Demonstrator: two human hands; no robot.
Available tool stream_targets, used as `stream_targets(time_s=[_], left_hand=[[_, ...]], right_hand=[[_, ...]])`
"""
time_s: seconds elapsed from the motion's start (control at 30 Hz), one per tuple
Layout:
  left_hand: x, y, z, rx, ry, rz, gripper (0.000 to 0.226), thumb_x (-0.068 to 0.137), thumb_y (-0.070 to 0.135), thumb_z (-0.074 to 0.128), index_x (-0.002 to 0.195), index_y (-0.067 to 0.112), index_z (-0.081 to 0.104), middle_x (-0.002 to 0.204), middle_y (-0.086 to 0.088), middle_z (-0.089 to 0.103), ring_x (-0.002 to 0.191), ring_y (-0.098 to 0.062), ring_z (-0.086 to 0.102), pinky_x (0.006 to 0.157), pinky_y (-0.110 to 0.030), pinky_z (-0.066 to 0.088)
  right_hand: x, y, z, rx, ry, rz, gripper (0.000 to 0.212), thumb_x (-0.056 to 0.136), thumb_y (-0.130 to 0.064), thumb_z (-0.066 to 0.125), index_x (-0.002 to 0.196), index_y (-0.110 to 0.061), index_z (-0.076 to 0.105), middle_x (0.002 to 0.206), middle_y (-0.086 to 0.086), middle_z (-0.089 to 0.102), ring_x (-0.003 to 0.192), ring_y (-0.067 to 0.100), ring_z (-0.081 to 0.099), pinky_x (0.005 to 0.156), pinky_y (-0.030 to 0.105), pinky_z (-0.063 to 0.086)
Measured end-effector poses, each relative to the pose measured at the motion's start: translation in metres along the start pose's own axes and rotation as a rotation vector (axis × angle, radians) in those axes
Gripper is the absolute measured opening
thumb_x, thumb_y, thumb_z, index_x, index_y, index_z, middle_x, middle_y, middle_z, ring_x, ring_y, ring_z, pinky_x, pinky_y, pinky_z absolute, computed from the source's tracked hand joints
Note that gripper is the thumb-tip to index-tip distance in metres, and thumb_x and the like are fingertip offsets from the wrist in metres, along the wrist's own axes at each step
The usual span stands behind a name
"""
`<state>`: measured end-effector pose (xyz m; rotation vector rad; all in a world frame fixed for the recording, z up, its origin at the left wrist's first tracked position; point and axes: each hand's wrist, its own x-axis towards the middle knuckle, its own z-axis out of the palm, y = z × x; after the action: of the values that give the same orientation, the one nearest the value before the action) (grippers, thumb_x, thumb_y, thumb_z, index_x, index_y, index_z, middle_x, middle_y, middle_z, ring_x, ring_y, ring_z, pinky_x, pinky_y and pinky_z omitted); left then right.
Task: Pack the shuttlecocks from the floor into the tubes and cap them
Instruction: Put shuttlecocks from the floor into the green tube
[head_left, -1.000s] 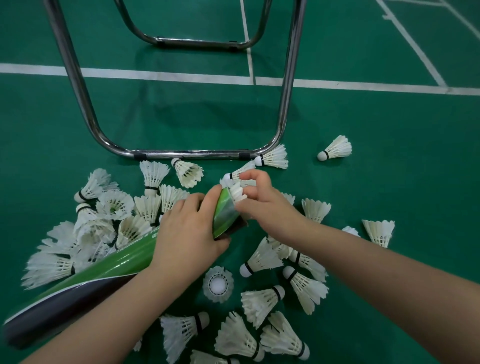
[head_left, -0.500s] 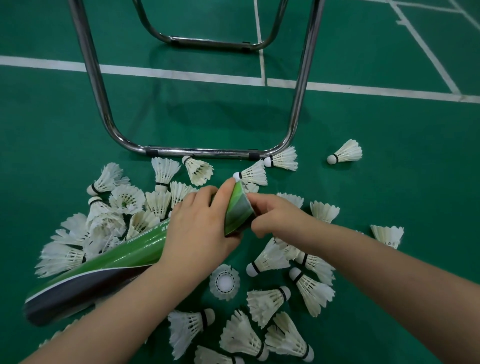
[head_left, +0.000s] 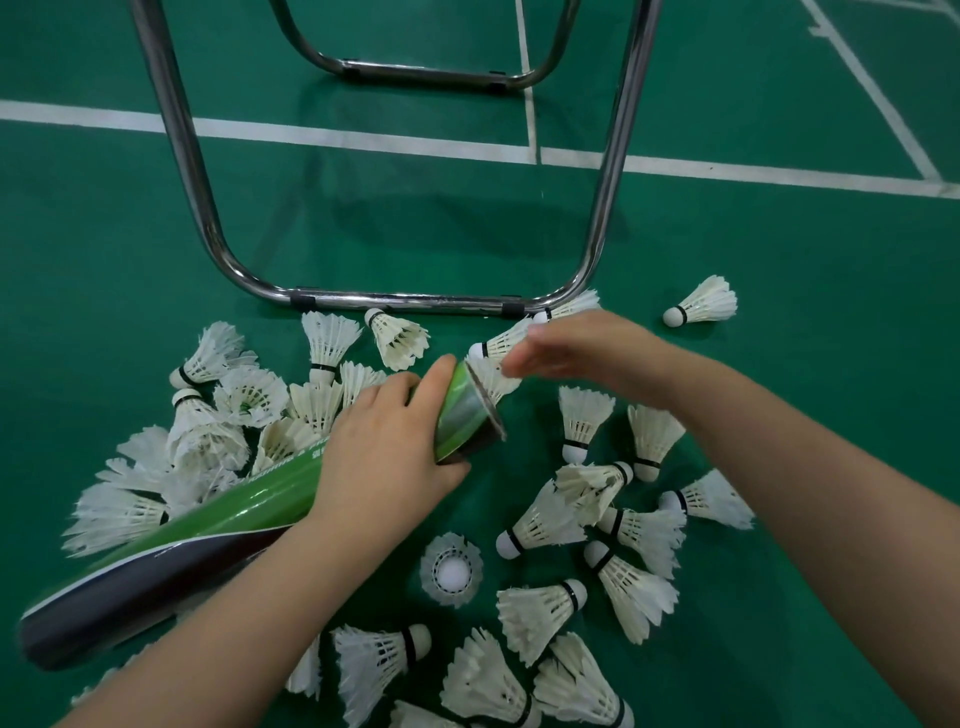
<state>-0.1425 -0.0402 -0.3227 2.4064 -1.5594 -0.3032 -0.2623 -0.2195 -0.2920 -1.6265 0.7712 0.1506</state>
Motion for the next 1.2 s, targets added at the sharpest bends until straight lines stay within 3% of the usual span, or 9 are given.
stream_targets(time_s=[0.17,0.33,0.5,0.63,0.83,0.93,1.07,1.13,1.2], left_hand=[[0.003,-0.009,0.001,0.016,-0.006,-0.043,0.095,0.074,0.051,0.067,0.146,0.03,0.01,0.125,-0.001,0.048,0.111,-0.019,0.047,0.095,-0.033,0.039],[0.005,-0.011,0.001,0.017,-0.008,-0.043,0.095,0.075,0.053,0.065,0.147,0.029,0.008,0.126,0.0,0.047,0.114,-0.019,0.044,0.096,-0.033,0.037],[0.005,-0.012,0.003,0.019,-0.025,-0.03,0.096,0.075,0.055,0.064,0.146,0.03,0.004,0.129,0.001,0.046,0.116,-0.018,0.043,0.098,-0.033,0.036],[0.005,-0.013,0.002,0.007,-0.025,-0.033,0.097,0.074,0.055,0.065,0.146,0.03,0.005,0.128,0.001,0.046,0.116,-0.018,0.044,0.098,-0.033,0.037],[0.005,-0.016,0.003,-0.001,-0.018,-0.031,0.098,0.074,0.055,0.065,0.146,0.031,0.005,0.128,0.001,0.046,0.115,-0.018,0.043,0.098,-0.033,0.036],[0.004,-0.017,0.004,0.007,-0.014,-0.029,0.098,0.073,0.056,0.065,0.146,0.032,0.004,0.129,0.002,0.045,0.115,-0.017,0.044,0.099,-0.033,0.036],[0.004,-0.017,0.004,0.003,-0.015,-0.03,0.098,0.074,0.056,0.064,0.146,0.032,0.003,0.129,0.003,0.045,0.115,-0.017,0.043,0.1,-0.032,0.035],[0.004,-0.017,0.004,0.005,-0.013,-0.029,0.098,0.074,0.056,0.064,0.146,0.032,0.003,0.129,0.003,0.044,0.116,-0.017,0.043,0.1,-0.032,0.035],[0.004,-0.017,0.004,0.006,-0.016,-0.031,0.099,0.073,0.056,0.065,0.146,0.032,0.003,0.13,0.003,0.044,0.116,-0.017,0.043,0.1,-0.033,0.035]], right_hand=[[0.028,0.047,-0.013,0.058,0.44,0.173,0.011,0.089,-0.027,0.058,0.092,-0.022,0.067,0.098,0.005,0.068,0.09,0.016,0.06,0.086,0.033,0.048],[0.041,0.066,-0.012,-0.213,0.467,0.241,0.025,0.091,-0.023,0.048,0.112,-0.029,0.06,0.102,-0.005,0.055,0.072,0.01,0.05,0.063,0.025,0.041],[0.062,0.061,-0.006,-0.175,0.4,0.21,0.032,0.09,-0.017,0.047,0.116,-0.029,0.061,0.113,-0.008,0.053,0.099,0.012,0.049,0.085,0.025,0.041],[0.071,0.053,-0.002,-0.078,0.434,0.152,0.025,0.091,-0.011,0.046,0.104,-0.022,0.064,0.109,-0.003,0.055,0.102,0.014,0.049,0.083,0.023,0.036],[0.077,0.057,0.0,-0.019,0.412,0.183,0.033,0.091,-0.004,0.043,0.116,-0.012,0.064,0.132,0.004,0.055,0.121,0.017,0.047,0.095,0.021,0.034],[0.076,0.058,-0.004,0.034,0.509,0.178,0.03,0.092,-0.008,0.044,0.112,-0.015,0.065,0.124,0.006,0.06,0.109,0.022,0.056,0.09,0.027,0.043],[0.075,0.066,-0.021,-0.063,0.851,0.175,0.025,0.088,-0.012,0.045,0.108,-0.015,0.06,0.113,0.009,0.061,0.083,0.02,0.053,0.07,0.027,0.042],[0.075,0.071,-0.033,-0.156,0.957,0.227,0.029,0.085,-0.014,0.047,0.113,-0.016,0.055,0.121,0.011,0.052,0.092,0.025,0.053,0.077,0.032,0.045],[0.076,0.073,-0.038,-0.263,0.909,0.332,0.031,0.084,-0.016,0.048,0.114,-0.023,0.053,0.13,0.01,0.042,0.111,0.03,0.046,0.092,0.043,0.044]])
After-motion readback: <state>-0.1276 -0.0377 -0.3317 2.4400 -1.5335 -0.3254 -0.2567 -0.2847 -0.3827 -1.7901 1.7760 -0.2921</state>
